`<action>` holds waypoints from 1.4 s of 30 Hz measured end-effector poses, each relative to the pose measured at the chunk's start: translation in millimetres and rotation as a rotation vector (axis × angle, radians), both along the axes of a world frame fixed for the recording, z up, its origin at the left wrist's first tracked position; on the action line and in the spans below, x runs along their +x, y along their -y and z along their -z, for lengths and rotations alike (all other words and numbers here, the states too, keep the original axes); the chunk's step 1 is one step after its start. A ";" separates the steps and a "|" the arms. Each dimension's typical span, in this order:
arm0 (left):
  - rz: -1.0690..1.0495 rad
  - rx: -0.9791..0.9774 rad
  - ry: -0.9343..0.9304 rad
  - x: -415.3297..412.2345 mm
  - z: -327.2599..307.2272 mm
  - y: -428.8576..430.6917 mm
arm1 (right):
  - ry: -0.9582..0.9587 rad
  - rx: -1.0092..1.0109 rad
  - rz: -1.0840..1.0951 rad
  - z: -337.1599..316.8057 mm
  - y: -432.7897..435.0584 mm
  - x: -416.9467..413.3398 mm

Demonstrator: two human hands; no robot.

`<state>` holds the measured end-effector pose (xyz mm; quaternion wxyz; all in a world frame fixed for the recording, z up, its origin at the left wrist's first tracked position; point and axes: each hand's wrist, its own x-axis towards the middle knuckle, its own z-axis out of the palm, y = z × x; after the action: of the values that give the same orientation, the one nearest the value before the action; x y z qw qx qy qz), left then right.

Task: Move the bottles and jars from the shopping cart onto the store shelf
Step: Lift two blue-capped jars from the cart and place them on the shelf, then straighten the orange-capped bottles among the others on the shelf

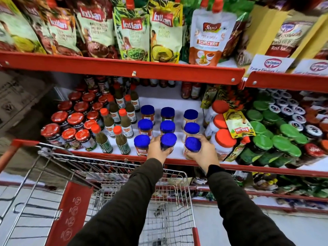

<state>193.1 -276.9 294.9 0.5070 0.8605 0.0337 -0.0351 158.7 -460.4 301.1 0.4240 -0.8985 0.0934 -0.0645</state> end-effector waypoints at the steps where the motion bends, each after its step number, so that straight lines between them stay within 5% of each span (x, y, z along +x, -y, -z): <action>1: 0.001 0.016 -0.011 0.4 1.9 0.5 | -0.022 -0.011 0.000 1.3 0.5 0.4; 20: -0.034 -0.108 0.018 -24.8 11.9 2.5 | -0.028 -0.278 -0.036 -1.7 -16.0 -25.6; 32: 0.085 -0.042 0.361 -58.7 -14.9 -52.1 | 0.094 -0.365 -0.040 -12.1 -87.9 -34.9; 42: -0.146 0.091 0.563 -35.5 -26.3 -157.5 | 0.204 -0.253 -0.151 -28.5 -178.0 -6.8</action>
<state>157.6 -119.4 321.2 0.4586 0.8536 -0.0451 0.2431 151.9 -282.4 329.6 0.3184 -0.9380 -0.0268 -0.1348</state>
